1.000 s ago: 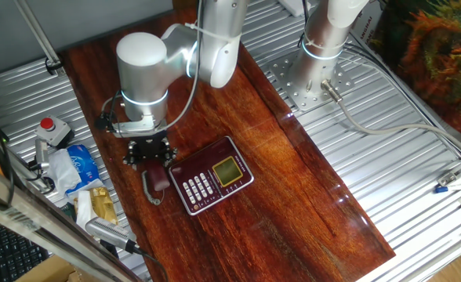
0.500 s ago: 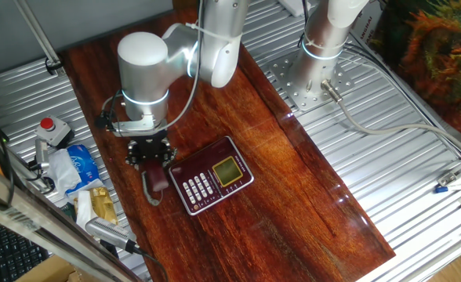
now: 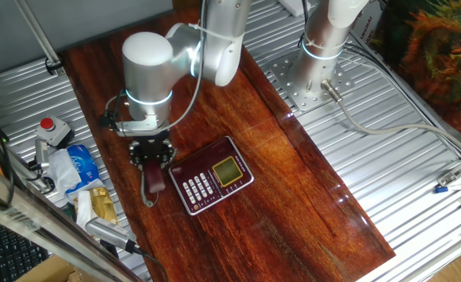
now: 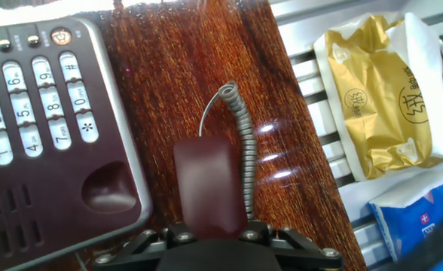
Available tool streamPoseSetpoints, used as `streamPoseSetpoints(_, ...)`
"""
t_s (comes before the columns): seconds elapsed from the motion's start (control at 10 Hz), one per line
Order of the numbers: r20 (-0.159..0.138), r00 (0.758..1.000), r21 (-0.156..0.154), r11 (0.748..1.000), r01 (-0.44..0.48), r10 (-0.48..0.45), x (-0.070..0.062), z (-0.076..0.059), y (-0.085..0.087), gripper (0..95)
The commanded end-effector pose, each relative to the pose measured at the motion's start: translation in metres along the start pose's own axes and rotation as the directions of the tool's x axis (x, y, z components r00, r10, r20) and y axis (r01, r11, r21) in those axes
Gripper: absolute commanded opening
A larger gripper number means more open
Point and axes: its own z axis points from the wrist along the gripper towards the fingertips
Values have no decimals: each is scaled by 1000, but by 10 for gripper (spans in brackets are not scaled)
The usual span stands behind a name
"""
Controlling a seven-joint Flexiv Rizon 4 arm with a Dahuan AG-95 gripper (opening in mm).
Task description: Place the handset of the telephone on the corresponding phone cradle
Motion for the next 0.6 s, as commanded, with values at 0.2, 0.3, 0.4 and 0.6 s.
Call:
streamPoseSetpoints(0.2,-4,1000,-11,999,-31,31,0,-4,-3,0)
streamPoseSetpoints(0.3,-11,999,-9,999,-32,32,0,-9,-5,0)
streamPoseSetpoints(0.4,-33,998,-8,999,-45,45,-1,-21,-9,0)
streamPoseSetpoints(0.6,-42,994,-10,995,-103,102,-1,-28,-9,0)
